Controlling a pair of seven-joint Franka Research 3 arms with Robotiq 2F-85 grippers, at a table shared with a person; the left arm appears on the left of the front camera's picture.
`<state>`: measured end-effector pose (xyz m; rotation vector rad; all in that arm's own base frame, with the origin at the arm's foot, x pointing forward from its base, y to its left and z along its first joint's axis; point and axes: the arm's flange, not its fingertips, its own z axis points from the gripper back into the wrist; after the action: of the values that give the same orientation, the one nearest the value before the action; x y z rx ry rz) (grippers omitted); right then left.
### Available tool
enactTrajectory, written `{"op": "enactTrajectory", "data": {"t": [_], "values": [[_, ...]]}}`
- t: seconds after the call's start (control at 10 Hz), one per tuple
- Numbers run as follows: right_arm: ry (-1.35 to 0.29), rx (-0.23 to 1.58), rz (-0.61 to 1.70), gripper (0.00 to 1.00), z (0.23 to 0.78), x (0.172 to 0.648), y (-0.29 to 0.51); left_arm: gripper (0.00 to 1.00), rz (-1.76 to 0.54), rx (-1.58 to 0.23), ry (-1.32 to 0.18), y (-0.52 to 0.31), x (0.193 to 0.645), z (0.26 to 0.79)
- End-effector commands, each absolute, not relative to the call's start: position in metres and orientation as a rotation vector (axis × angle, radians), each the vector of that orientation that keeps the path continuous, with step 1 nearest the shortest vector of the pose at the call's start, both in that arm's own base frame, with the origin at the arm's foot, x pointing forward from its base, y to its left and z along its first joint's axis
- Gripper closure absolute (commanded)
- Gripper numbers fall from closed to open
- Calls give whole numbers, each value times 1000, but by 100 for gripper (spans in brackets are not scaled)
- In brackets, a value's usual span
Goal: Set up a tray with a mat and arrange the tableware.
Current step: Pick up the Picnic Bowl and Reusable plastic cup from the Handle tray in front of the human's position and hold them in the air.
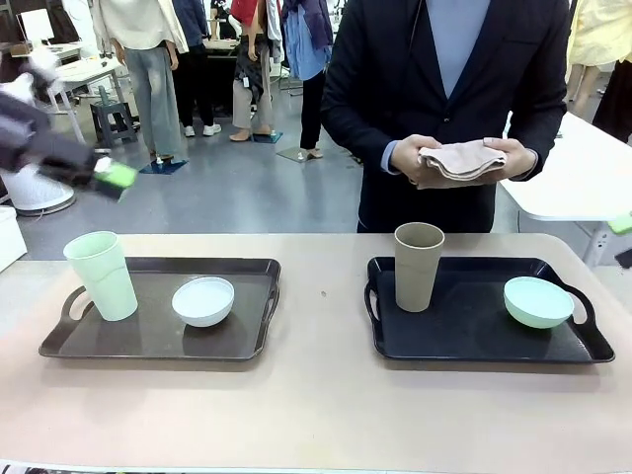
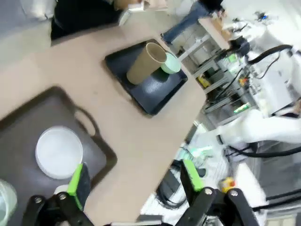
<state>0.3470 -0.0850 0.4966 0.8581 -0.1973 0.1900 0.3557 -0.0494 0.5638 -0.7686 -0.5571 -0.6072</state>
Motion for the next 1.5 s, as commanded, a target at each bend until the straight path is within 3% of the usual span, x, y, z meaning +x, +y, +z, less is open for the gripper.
{"op": "enactTrajectory", "data": {"t": [0.0,0.3,0.4,0.5,0.7,0.8,1.0,1.3,1.4], "values": [[-82,610,-92,0,506,377,-76,0,-816,-606,-599,-97,397,567],[19,64,-464,0,485,398,-71,0,-1281,-398,-737,-224,409,535],[24,36,-461,0,479,395,-66,0,-1315,-254,-869,-256,404,515],[-215,347,-229,0,505,399,-81,0,-1204,-474,-622,-209,395,558],[-215,347,-229,0,505,399,-81,0,-1204,-474,-622,-209,395,558],[-192,243,-295,0,494,401,-77,0,-1282,-404,-677,-239,398,538],[-163,114,-254,0,477,447,-51,0,-1537,-310,-906,-272,443,532],[-141,-32,-180,0,432,467,-18,0,-1794,-480,-1059,-306,477,492],[-150,-60,-183,0,427,465,-14,0,-1854,-595,-1010,-321,485,474]]}}
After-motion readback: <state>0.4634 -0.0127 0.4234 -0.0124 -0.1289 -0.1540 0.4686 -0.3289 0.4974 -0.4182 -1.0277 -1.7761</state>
